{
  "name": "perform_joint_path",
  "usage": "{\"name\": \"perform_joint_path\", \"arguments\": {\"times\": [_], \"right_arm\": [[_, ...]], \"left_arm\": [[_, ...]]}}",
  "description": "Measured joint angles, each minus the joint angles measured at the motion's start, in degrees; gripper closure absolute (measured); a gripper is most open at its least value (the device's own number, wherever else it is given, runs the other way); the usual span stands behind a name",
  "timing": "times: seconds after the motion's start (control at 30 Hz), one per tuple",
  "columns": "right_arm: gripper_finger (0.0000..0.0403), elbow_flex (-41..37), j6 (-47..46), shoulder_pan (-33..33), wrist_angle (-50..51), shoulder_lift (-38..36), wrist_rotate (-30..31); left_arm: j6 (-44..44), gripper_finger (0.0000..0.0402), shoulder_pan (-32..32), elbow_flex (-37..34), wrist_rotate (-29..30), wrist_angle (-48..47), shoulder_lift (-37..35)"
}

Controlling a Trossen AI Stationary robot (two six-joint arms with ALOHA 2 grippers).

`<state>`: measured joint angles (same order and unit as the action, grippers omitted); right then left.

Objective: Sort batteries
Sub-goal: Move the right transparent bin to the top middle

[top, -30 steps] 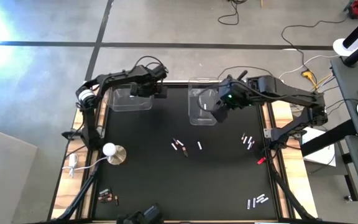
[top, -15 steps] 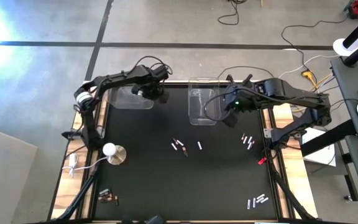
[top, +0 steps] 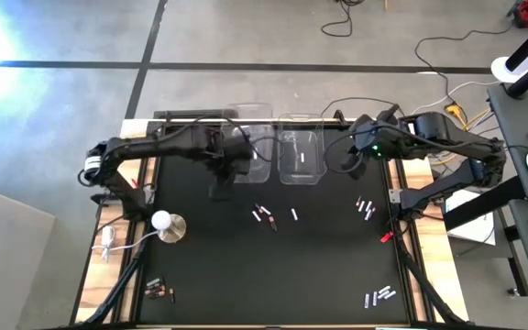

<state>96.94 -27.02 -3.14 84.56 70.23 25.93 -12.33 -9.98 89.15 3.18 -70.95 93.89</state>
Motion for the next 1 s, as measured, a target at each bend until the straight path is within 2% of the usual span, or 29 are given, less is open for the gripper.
{"name": "perform_joint_path", "arguments": {"times": [0.2,0.3,0.5,0.7,1.0], "right_arm": [[0.0208,-2.8,-2.5,0.1,-0.1,-0.2,0.0],[0.0209,-5.2,-4.7,0.8,0.0,0.1,-0.2],[0.0216,-10.6,-10.3,4.4,1.4,0.3,-0.9],[0.0209,-15.9,-21.0,7.4,5.5,-0.4,-1.0],[0.0175,-26.1,-32.4,10.1,4.2,-1.3,-7.3]], "left_arm": [[0.7,0.0401,-0.8,-2.0,1.8,2.3,2.0],[0.5,0.0401,-1.9,-2.2,3.3,5.6,4.5],[-1.7,0.0401,-4.4,-2.2,4.1,5.7,10.5],[-3.5,0.0401,-5.4,-2.3,4.6,6.1,14.9],[-3.3,0.0391,-5.8,-2.3,5.0,6.9,19.8]]}}
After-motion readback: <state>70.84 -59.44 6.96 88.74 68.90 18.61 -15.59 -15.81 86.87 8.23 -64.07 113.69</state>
